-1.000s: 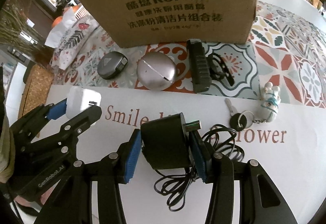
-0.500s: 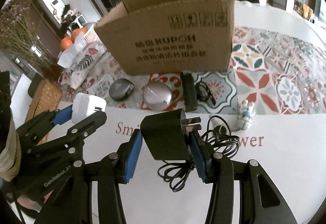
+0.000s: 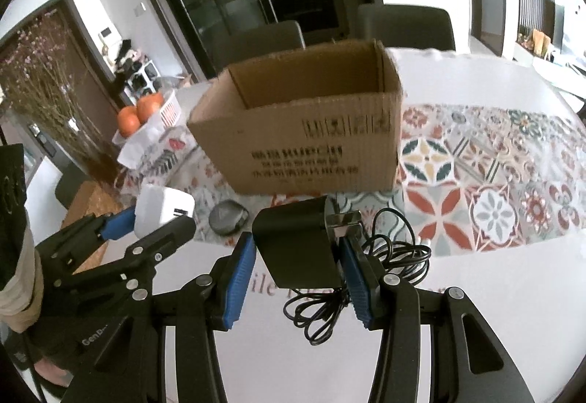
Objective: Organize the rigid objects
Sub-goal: 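Carry the white adapter and black adapter with both tools over the box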
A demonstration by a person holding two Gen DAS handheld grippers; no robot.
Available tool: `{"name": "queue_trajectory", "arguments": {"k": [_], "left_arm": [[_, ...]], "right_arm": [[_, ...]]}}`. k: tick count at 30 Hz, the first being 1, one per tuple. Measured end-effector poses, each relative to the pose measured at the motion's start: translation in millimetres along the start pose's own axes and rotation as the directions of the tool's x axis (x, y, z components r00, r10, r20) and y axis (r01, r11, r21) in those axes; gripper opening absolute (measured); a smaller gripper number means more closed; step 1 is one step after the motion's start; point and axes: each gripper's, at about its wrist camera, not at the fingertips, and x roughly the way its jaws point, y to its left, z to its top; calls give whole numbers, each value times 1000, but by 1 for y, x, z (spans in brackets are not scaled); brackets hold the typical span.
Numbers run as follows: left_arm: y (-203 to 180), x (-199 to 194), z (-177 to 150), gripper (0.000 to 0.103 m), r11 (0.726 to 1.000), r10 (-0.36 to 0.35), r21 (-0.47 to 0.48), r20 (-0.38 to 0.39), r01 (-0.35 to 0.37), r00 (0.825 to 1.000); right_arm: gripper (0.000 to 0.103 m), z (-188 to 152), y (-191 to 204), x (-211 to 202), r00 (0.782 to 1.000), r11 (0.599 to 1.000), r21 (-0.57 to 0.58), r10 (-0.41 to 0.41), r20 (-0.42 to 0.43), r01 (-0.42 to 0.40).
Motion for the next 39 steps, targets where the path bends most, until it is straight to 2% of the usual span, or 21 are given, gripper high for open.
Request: {"name": "queue_trajectory", "arguments": {"k": [19, 39], "left_arm": [[4, -13, 55, 47, 1000, -4, 14, 79, 3, 997], [13, 0, 110, 47, 1000, 6, 30, 99, -9, 995]], "right_arm": [[48, 54, 8, -29, 989, 1000, -20, 18, 150, -15], [48, 110, 5, -20, 980, 999, -36, 3, 200, 4]]}}
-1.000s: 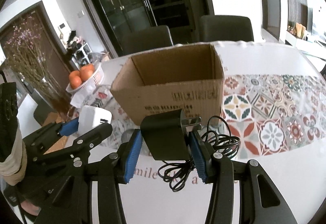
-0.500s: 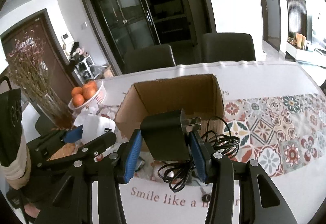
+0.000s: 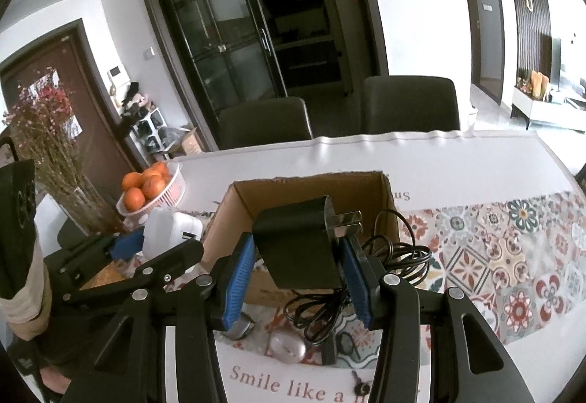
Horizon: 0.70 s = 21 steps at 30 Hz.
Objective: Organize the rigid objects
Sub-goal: 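Carry the white adapter and black adapter with both tools over the box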
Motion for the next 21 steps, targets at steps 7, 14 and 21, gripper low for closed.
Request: {"name": "queue_trajectory", "arguments": {"k": [7, 14, 21], "left_arm": [[9, 13, 12, 47, 1000, -5, -8, -9, 5, 1000], [20, 35, 25, 47, 999, -15, -35, -39, 14, 999], [31, 66, 28, 47, 999, 7, -40, -94, -11, 996]], "right_arm": [[48, 16, 0, 10, 1000, 1000, -6, -4, 16, 4], [48, 34, 0, 29, 1000, 1000, -16, -3, 21, 3], [48, 45, -4, 55, 999, 999, -31, -29, -14, 28]]}}
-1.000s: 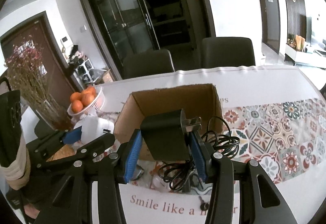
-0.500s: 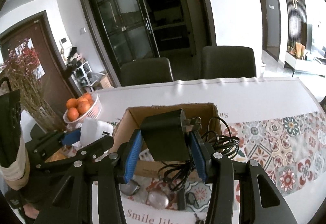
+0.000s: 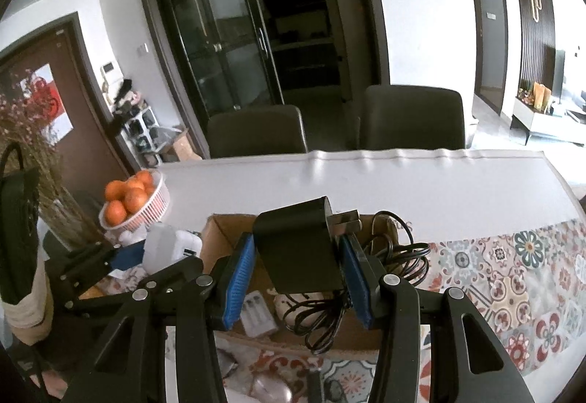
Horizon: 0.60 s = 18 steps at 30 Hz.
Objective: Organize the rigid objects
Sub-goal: 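Carry the white adapter and black adapter with both tools over the box, then open both tools to drop the adapters into the box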
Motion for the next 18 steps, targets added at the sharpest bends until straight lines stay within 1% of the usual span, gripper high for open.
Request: {"name": "queue_trajectory", "arguments": {"k": [3, 11, 18], "left_arm": [[2, 15, -1, 47, 1000, 9, 0, -29, -9, 1000], [5, 44, -5, 47, 1000, -11, -11, -107, 9, 994], [5, 58, -14, 47, 1000, -4, -14, -167, 2, 986]], "right_arm": [[48, -1, -4, 14, 999, 1000, -4, -14, -33, 14], [48, -10, -18, 48, 993, 1000, 13, -8, -115, 10], [48, -19, -19, 57, 988, 1000, -3, -19, -153, 19]]}}
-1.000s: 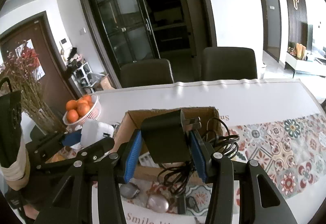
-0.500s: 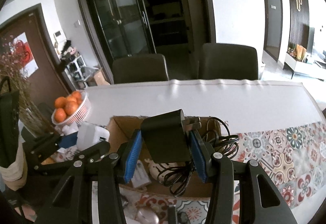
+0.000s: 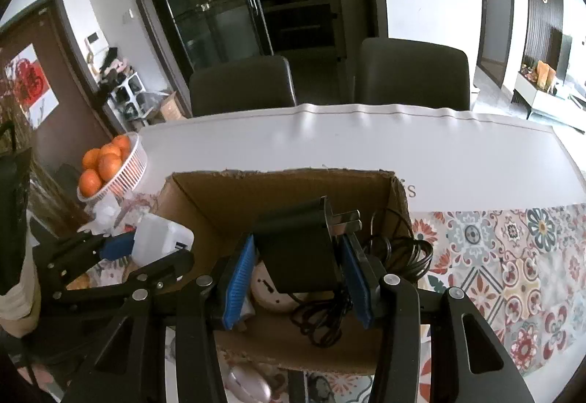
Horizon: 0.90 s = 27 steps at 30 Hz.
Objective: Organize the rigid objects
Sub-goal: 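Open both tools to drop the adapters into the box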
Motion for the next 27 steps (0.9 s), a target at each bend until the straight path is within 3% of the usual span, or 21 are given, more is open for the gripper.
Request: {"name": "queue_trajectory", "arguments": {"k": [4, 7, 16, 27], "left_arm": [[0, 3, -3, 47, 1000, 0, -10, -17, 0, 1000], [0, -3, -3, 59, 1000, 5, -12, 1, -5, 1000], [-1, -38, -12, 59, 998, 61, -23, 94, -59, 994], [-12, -70, -35, 59, 999, 45, -11, 145, -43, 988]], "right_arm": [[50, -1, 1, 3, 1000, 1000, -2, 10, -20, -10], [51, -2, -1, 4, 999, 999, 15, 35, -41, -35], [52, -7, 6, -19, 1000, 1000, 9, 7, 16, -7], [52, -27, 15, -60, 995, 999, -1, -50, 84, 50]]}}
